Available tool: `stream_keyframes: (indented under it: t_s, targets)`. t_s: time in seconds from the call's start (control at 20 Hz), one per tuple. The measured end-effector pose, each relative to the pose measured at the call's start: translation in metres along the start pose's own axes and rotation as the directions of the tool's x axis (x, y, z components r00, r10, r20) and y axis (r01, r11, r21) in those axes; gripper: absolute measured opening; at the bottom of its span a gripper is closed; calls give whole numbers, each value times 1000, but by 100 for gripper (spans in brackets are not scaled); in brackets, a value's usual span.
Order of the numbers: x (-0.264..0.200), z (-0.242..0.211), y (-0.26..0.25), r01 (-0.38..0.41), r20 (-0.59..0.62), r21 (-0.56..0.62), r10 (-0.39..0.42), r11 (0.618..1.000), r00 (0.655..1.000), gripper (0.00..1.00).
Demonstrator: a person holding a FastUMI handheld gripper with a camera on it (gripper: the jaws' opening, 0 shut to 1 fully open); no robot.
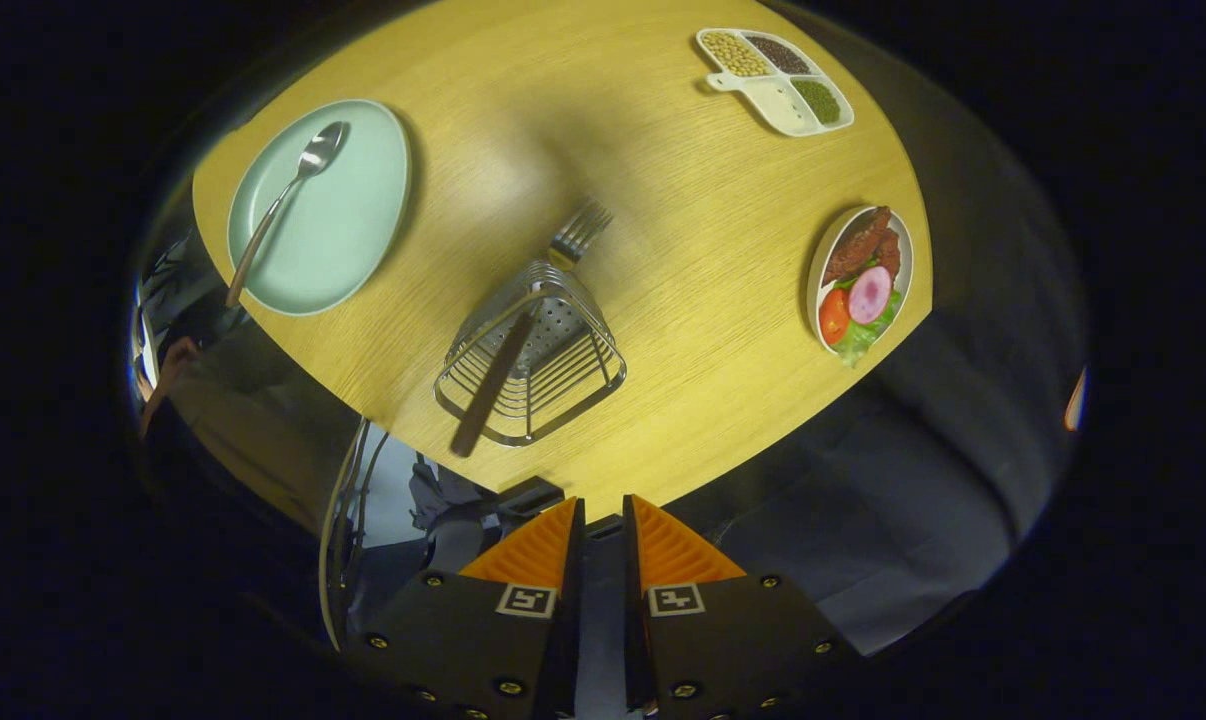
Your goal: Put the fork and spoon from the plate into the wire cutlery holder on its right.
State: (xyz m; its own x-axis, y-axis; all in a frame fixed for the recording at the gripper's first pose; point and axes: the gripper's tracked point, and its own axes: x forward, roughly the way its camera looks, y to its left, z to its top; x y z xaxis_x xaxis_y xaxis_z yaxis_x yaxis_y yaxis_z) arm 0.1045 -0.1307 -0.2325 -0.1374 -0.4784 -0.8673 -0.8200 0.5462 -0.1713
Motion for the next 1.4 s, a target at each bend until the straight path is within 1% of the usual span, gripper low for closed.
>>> stream_keyframes:
  t_s: [0.1, 0.15, 0.25, 0.35, 0.5, 0.7, 0.8, 0.9, 0.95, 1.05, 1.15, 1.25, 1.35, 1.4]
  targets:
    - [-8, -1, -1, 11, 39, 25, -12, 1000, 999, 19]
    - [-12, 1, 5, -2, 88, 49, -2, 999, 996, 20]
    - [-26, 7, 21, -53, 195, 100, 32, 994, 980, 19]
    - [-39, 11, 39, -96, 295, 122, 56, 988, 954, 19]
    - [-55, 16, 77, -190, 417, 132, 119, 973, 901, 19]
    - [-78, 30, 130, -327, 548, 126, 209, 936, 810, 20]
    - [-86, 40, 162, -417, 585, 112, 279, 902, 761, 19]
    - [-90, 55, 198, -517, 600, 95, 365, 851, 712, 19]
    - [-89, 63, 212, -556, 599, 93, 399, 826, 694, 21]
    - [-83, 79, 234, -597, 593, 91, 438, 797, 675, 34]
    - [-77, 98, 249, -625, 600, 117, 447, 772, 664, 34]
    - [-71, 117, 267, -660, 597, 138, 470, 738, 650, 34]
    - [-61, 132, 280, -665, 585, 153, 475, 731, 657, 34]
    - [-54, 137, 288, -656, 576, 162, 469, 737, 669, 34]
